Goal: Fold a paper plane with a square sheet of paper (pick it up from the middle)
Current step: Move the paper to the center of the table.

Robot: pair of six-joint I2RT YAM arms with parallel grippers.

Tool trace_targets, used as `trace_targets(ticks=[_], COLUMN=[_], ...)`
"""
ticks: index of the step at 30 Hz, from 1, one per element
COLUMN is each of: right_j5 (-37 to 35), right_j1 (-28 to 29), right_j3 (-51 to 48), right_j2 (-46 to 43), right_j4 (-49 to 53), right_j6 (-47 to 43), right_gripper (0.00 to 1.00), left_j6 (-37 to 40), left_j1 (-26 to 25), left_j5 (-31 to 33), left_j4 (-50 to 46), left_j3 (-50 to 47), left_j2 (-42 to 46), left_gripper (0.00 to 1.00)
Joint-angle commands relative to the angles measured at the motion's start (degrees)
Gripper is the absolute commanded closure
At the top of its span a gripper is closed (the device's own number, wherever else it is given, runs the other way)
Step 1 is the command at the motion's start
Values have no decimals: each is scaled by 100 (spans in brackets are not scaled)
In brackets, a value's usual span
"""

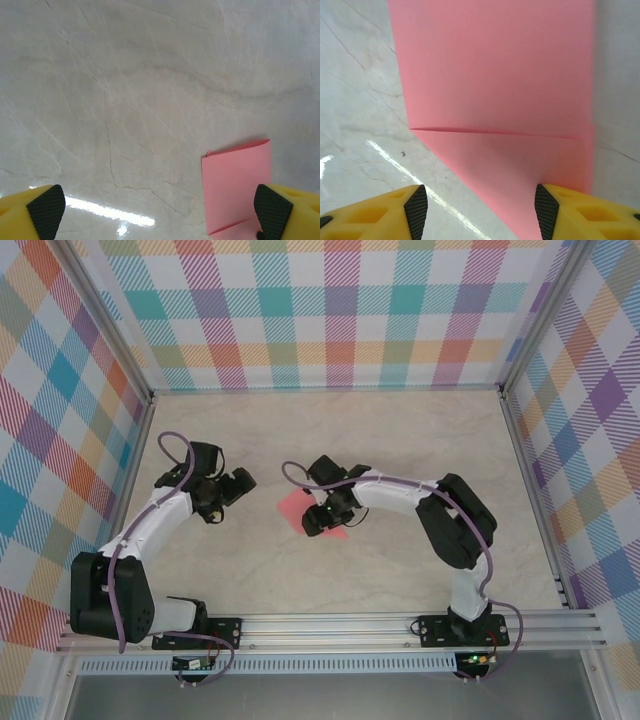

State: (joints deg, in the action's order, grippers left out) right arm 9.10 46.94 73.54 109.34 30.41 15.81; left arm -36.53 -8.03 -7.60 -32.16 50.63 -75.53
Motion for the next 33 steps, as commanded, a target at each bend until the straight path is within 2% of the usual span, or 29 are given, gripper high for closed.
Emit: trace_targets(ticks=[1,5,7,15,22,31,33], right_j5=[321,581,473,425,528,932,991], right_j1=[46,39,34,-122,-289,-579,-642], right_j3=[-205,-640,-696,-835,-1006,-1234,-1270], right_j2=[-697,-721,-550,-395,-286,-49,-26], right_j4=[-751,-1659,-1791,-1855,-1938,-2315,-2347], right_j6=[720,1660,1946,2054,2047,2417,2485], right_gripper=[38,40,42,43,44,48,49], left_j6=[-9,-196,-351,-765,-1079,-1424,-1515], left_j1=[73,-13,-81,-416,-735,-1177,-1295], left_j5=[-395,-679,-745,-967,-1225,-1335,-1391], left_j4=[127,443,583,992,1296,1577,1889], left_j3=[-150,-456,-600,-1066,-1266,-1327,-1328], left_j2=[121,267,358,761,683,297,154], left_gripper=[1,2,2,2,3,12,15])
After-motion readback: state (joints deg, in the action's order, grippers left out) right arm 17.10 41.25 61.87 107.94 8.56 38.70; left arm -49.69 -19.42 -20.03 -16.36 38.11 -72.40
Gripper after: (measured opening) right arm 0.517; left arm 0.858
